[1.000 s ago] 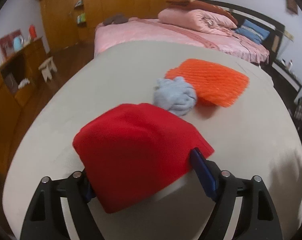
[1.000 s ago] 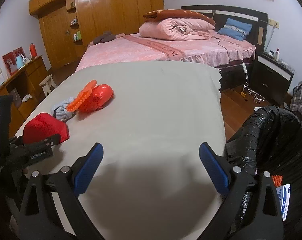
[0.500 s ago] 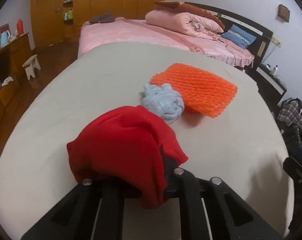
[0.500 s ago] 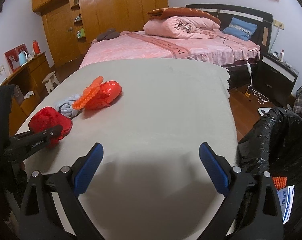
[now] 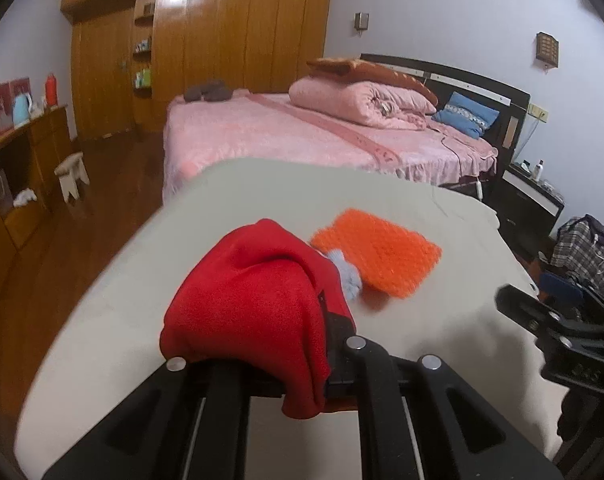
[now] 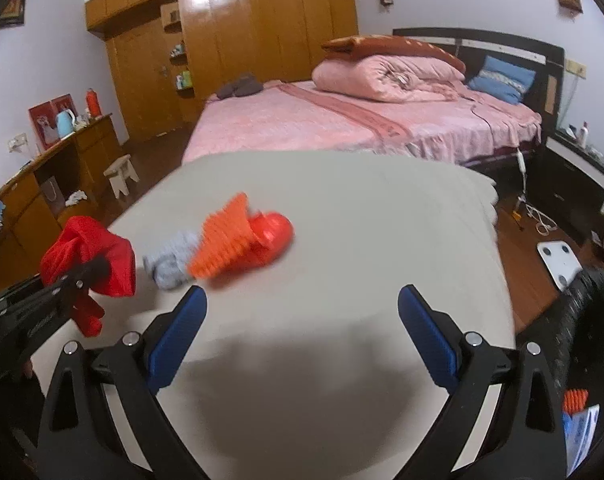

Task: Collect trash
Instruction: 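Grasp the orange mesh pad with the right tool while the left tool holds the red cloth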

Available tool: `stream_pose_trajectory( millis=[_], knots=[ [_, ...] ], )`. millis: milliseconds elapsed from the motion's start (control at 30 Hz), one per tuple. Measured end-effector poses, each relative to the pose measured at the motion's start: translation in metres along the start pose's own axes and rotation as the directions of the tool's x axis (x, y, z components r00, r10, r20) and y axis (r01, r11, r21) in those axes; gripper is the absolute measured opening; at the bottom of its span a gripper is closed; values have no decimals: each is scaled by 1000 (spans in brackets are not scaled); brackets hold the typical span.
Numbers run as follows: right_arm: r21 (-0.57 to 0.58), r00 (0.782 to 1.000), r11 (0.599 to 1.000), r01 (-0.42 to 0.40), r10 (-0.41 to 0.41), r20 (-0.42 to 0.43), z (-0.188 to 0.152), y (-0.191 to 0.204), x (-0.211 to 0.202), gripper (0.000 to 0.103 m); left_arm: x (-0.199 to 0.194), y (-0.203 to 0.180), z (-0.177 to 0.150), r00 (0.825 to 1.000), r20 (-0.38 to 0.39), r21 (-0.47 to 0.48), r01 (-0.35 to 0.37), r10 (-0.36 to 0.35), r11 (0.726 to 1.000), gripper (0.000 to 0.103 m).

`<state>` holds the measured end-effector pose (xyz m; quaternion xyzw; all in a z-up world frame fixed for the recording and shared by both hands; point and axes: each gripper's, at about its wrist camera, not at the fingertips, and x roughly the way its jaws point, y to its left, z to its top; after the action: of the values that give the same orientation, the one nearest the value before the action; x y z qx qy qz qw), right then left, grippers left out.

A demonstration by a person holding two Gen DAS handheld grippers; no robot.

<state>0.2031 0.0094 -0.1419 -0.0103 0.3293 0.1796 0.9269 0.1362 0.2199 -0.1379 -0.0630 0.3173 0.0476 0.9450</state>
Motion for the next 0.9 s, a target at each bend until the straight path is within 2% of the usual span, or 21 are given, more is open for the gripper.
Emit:
stream_pose_trajectory(
  millis=[100,267,467,567,633,667,700,733,900],
  knots=[
    [-8,1000,1000,-17,16,-7,9,9,13,85,1,6,6,1000,7,-7,-9,9,1000,10],
    [11,999,999,-33,33,-34,19,17,37,78,5,17,10,1000,16,-19,-23,23,1000,10],
    [18,996,999,-50,51,-71,23,23,58,62,14,23,12,1000,15,-23,-27,28,999,10],
    [17,992,996,-82,83,-95,25,26,67,50,15,24,12,1000,14,-25,-26,27,999,10],
    [5,987,993,-116,116,-114,24,31,70,31,15,25,13,1000,13,-24,-27,27,999,10],
    [-6,983,991,-136,134,-127,23,35,71,25,16,25,13,1000,13,-24,-26,26,999,11],
    [-13,981,989,-145,142,-130,22,36,70,15,16,25,12,1000,13,-24,-26,26,999,11],
    [-22,980,987,-156,152,-132,21,39,68,11,17,25,13,1000,12,-24,-24,25,999,11],
    [-27,977,982,-189,186,-109,18,38,50,10,15,23,9,1000,14,-19,-19,19,1000,11]
  ],
)
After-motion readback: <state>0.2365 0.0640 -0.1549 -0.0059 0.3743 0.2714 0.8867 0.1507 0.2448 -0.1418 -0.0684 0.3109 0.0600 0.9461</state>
